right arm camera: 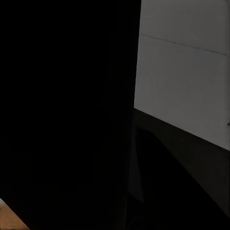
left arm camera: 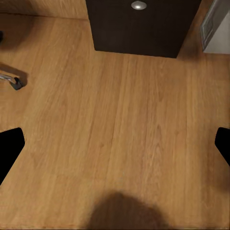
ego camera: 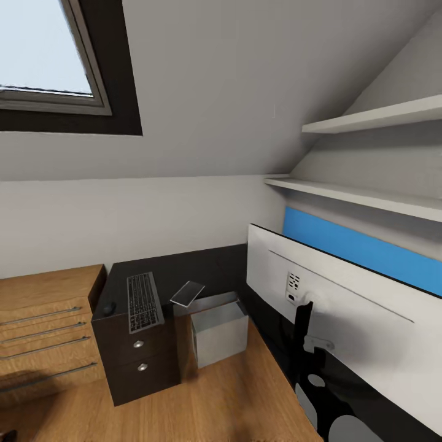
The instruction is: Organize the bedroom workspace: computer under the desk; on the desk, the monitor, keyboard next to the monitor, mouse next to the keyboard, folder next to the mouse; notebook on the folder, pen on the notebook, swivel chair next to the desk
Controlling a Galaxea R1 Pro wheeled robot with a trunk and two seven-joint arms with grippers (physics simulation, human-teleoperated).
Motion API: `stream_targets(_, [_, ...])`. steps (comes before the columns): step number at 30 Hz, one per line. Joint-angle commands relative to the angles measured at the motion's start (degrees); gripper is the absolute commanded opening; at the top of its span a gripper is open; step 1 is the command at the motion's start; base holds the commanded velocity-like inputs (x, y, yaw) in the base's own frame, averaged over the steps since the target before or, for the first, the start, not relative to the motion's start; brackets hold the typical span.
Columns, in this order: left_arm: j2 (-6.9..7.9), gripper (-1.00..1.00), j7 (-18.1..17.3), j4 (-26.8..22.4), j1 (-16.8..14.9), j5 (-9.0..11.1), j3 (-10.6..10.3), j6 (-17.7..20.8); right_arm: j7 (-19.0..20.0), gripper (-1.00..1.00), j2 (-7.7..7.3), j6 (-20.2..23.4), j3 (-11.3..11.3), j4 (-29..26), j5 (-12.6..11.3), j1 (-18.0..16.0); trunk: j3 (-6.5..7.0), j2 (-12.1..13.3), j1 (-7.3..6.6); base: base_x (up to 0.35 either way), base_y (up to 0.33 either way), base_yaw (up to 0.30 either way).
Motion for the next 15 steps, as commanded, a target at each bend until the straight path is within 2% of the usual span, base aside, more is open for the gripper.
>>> stream_targets(1, [0.09, 1.00, 0.33, -0.08, -0.03, 0.61, -0.35, -0.38, -0.17, -1.00, 0.03, -0.22, -0.25, 0.06, 0.03, -0.04, -0.08, -0.06, -0.02, -0.332, -0.130, 0.090])
stream_targets(5, [0.09, 1.00, 0.33, -0.08, -0.03, 0.61, -0.35, -0.38, -0.17, -1.00, 0.03, -0.22, -0.25, 0.06, 0.03, -0.04, -0.08, -0.06, -0.02, -0.328, -0.147, 0.155])
stream_targets(15, [0.09, 1.00, 0.33, -0.08, -0.03, 0.61, -0.35, -0.38, -0.17, -1.00, 0.03, -0.22, -0.25, 0.06, 0.12, -0.04, -0.08, -0.06, -0.02, -0.299, -0.195, 0.237])
